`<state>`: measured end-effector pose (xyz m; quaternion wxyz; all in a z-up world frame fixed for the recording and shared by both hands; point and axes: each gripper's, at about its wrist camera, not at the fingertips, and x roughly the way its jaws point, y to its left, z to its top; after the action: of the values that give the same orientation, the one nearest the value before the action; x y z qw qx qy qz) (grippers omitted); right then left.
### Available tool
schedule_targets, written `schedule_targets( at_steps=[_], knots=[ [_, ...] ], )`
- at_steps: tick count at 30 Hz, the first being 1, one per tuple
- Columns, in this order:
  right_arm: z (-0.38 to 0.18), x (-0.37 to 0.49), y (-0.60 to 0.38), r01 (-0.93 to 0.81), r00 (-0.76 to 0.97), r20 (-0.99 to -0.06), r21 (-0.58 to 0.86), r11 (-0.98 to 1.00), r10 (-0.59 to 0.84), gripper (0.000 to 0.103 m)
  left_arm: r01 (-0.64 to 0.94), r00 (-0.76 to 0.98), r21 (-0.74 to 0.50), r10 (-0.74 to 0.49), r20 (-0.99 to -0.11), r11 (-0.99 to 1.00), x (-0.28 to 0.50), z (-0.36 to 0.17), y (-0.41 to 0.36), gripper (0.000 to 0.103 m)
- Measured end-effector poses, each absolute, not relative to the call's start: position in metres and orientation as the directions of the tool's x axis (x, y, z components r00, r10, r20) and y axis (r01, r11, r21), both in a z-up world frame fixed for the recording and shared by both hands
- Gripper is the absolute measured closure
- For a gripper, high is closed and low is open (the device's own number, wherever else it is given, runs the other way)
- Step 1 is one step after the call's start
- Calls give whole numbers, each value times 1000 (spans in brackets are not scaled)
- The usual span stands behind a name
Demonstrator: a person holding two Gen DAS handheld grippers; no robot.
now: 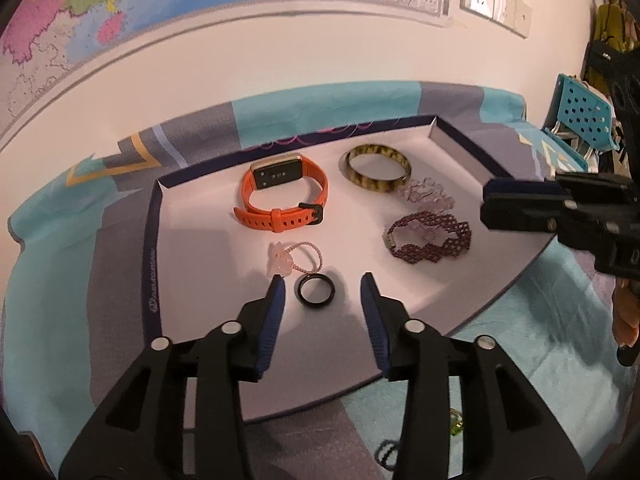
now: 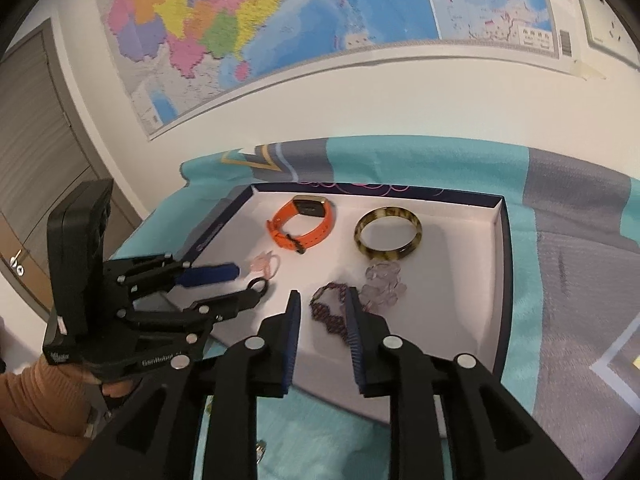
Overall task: Organize jewelry
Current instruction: 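Grasp the green-stone ring with the left tool while the right tool grasps the yellow bead ring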
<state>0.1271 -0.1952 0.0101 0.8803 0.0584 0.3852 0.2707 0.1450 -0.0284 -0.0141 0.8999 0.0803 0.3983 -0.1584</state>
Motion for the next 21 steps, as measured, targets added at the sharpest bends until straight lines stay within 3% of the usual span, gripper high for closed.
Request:
schedule_targets(
  at_steps=[2, 12, 21],
  knots=[
    [12, 117, -194, -448, 554, -643, 304, 840, 528, 72, 349, 647, 22, -224, -729, 937, 138, -9, -27, 62],
    [-8, 69, -177, -518, 487, -702, 247, 819, 520, 64, 348, 693, 4, -254, -675, 937, 90, 12, -2, 61],
    [-26, 35, -167, -540, 431, -733, 257, 802, 526, 63, 374, 669, -3, -272, -692, 927, 54, -2, 9, 61]
  ],
)
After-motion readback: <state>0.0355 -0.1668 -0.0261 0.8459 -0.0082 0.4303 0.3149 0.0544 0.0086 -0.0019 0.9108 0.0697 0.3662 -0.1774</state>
